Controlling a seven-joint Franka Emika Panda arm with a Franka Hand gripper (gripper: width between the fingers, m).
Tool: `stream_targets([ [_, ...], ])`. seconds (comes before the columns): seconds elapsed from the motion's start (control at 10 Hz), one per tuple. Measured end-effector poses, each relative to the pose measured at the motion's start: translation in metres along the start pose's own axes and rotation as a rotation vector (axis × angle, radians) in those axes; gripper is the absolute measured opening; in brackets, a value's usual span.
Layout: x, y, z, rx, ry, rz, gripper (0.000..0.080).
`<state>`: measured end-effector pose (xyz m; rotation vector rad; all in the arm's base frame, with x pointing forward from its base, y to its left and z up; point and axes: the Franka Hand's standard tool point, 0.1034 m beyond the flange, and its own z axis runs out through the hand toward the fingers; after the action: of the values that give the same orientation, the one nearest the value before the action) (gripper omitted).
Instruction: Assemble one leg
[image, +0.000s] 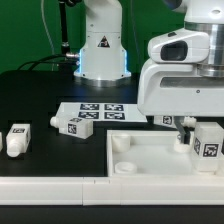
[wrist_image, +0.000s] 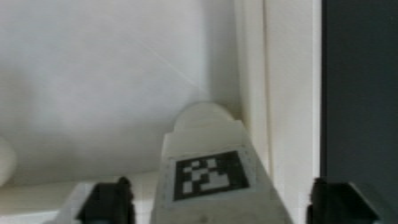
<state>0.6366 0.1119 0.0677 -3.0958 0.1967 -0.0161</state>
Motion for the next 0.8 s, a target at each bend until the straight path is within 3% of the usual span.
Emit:
stream_targets([
  [0.1,-0.0003,-0.0010,0.0001,0.005,-0.001,0.087,0.0404],
  [0.2,-0.0004,-0.0012,0.0001,0.005,-0.002,0.163,0.0284],
  [0.5,-0.0014,-0.0044,0.0003,0.002,-0.001,0.460,0.0284],
  [0.6,-0.0011,-0.0044,0.0008,0.010,0.000,0.612,0.0284],
  [0.8,0.0018,-0.0047,0.0013,0.052,-0.003,0.975,0.0284],
])
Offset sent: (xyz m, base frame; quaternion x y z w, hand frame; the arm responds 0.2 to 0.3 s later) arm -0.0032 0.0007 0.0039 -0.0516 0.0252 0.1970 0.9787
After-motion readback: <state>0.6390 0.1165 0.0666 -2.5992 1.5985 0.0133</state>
